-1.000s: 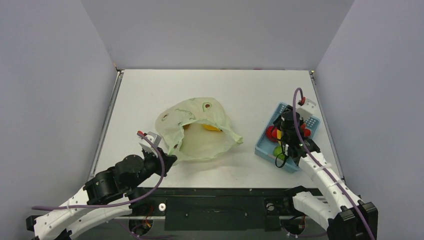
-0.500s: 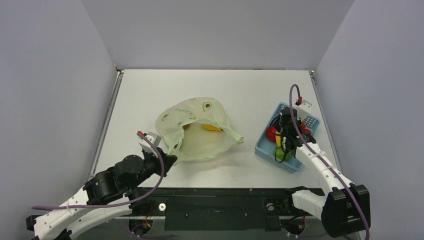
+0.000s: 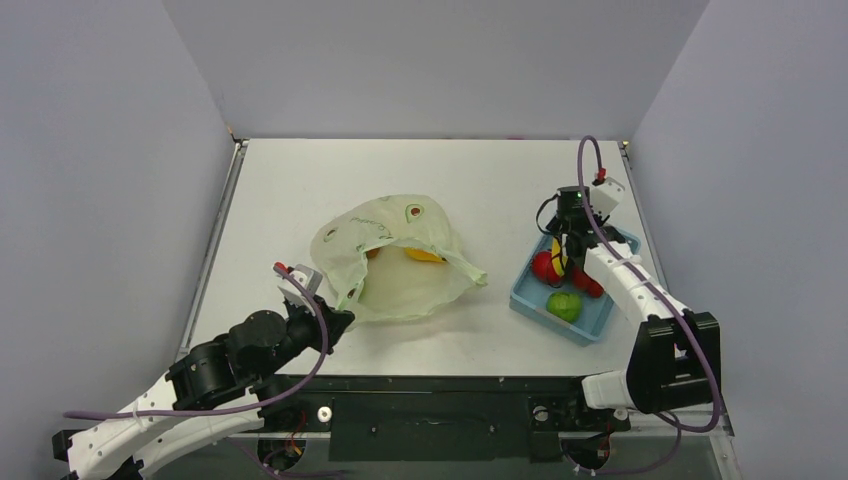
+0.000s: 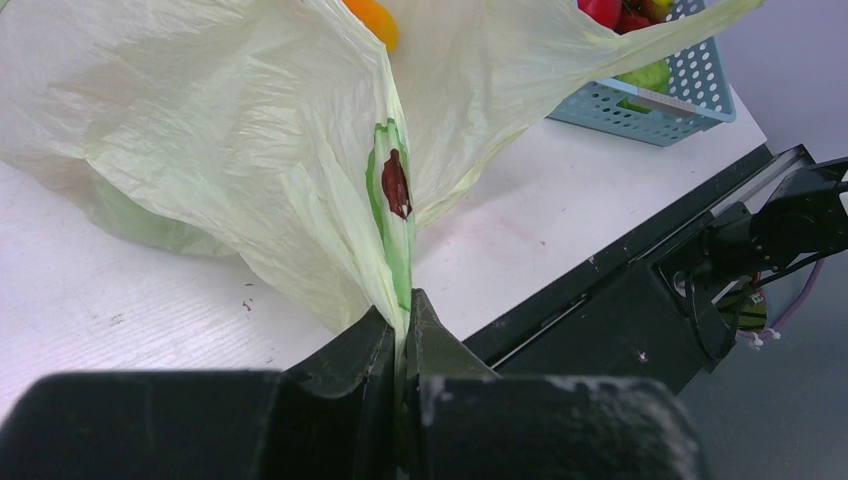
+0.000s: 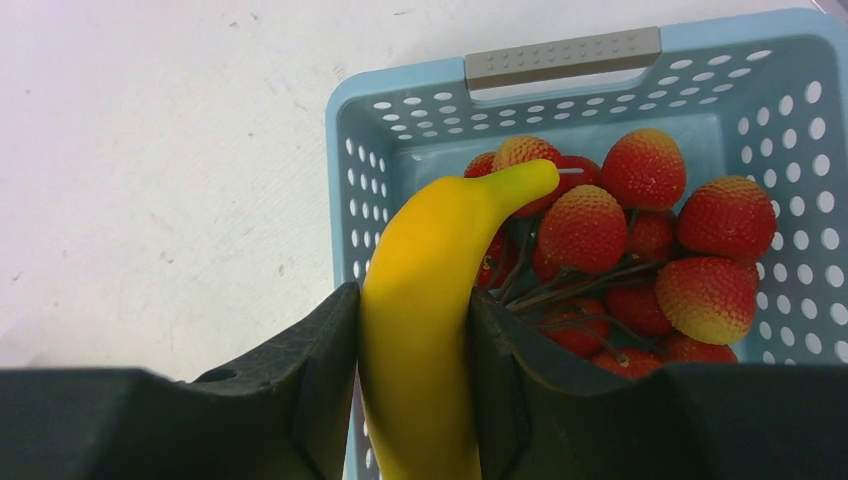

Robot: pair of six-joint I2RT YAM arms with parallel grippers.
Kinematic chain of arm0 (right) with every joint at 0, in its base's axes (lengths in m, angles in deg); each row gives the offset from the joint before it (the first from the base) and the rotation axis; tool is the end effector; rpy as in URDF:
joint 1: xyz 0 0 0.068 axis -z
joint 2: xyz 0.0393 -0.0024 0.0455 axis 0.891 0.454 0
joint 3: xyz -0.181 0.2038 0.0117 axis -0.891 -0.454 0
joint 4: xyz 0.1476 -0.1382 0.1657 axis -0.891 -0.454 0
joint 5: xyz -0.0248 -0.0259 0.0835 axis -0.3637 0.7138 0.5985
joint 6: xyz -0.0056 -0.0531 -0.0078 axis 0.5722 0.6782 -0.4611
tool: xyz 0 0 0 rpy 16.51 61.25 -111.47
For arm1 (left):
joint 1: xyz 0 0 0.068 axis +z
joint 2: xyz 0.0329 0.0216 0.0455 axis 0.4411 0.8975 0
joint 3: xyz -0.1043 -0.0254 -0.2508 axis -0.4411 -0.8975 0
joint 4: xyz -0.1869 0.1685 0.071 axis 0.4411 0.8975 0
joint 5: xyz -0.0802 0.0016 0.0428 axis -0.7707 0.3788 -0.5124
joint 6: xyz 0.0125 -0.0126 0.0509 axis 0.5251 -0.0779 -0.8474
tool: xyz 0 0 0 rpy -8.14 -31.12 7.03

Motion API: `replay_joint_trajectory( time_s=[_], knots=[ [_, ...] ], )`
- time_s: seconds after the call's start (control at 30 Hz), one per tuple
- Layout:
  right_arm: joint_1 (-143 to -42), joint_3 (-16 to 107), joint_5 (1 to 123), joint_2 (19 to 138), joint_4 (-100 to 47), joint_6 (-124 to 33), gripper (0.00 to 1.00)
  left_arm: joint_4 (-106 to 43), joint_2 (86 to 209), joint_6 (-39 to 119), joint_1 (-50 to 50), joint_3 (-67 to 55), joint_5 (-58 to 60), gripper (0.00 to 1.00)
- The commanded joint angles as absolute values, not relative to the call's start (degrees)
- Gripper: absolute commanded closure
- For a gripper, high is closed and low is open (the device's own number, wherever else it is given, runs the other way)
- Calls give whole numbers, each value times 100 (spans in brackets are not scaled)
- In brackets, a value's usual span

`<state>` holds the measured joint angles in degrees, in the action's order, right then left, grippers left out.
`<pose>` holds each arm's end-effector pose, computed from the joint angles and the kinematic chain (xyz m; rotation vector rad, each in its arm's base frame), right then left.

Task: Take the fake fruits out of the plastic bag
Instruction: Place the fake fruit in the bin.

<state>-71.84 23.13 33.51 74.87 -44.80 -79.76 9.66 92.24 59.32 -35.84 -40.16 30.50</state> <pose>0.2868 0.0316 0.2510 0.8020 2.1169 0.0251 0.0527 -0.0719 0.2977 0.2842 1.9642 -0.7232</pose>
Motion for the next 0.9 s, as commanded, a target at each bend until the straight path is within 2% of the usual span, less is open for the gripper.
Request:
replay_joint_trajectory(
  time_s=[0.0, 0.3, 0.67, 0.87],
  knots=[
    [-7126, 2710, 2876, 7748, -4530, -7934, 66, 702, 9202, 5943, -3632, -3972, 3076, 100],
    [-7112, 2939, 2915, 8163, -4590, -7989, 39, 700, 9181, 5952, -3640, -3973, 3091, 100],
    [-7307, 2802, 2851, 7462, -4644, -7607, 36, 698, 9209, 5940, -3645, -3968, 3088, 100],
    [-8496, 2619, 2378, 6765, -4180, -6783, 36, 699, 9228, 5935, -3641, -3966, 3092, 100]
  ],
)
